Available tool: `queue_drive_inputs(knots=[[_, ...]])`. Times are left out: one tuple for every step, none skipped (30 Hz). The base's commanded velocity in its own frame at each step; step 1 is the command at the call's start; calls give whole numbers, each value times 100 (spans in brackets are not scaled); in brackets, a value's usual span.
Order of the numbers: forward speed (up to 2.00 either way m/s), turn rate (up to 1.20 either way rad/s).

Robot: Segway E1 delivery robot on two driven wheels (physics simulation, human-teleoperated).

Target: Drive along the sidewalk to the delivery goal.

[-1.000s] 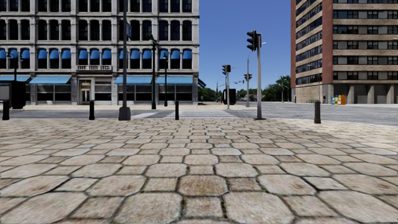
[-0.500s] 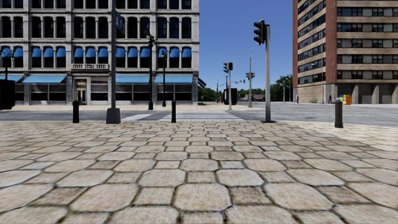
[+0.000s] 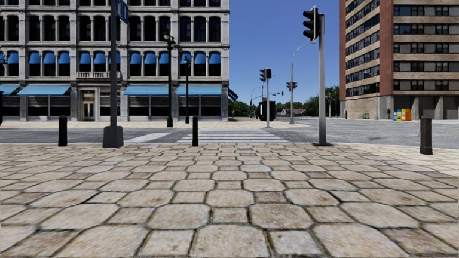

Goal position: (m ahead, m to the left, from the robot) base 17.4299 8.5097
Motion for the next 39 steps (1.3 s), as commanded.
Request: queue_drive_inputs(knots=[[200,0],[200,0],[200,0],[200,0],[200,0],[200,0],[200,0],[200,0],[200,0],[200,0],[200,0],[200,0],[200,0],[200,0],[200,0],[200,0],[200,0],[200,0],[200,0],[200,0],[200,0],[200,0],[200,0],[200,0],[200,0],[200,0],[200,0],[200,0],[200,0],[200,0],[200,0],[200,0],[200,0],[200,0],[200,0],[200,0],[200,0],[200,0],[200,0]])
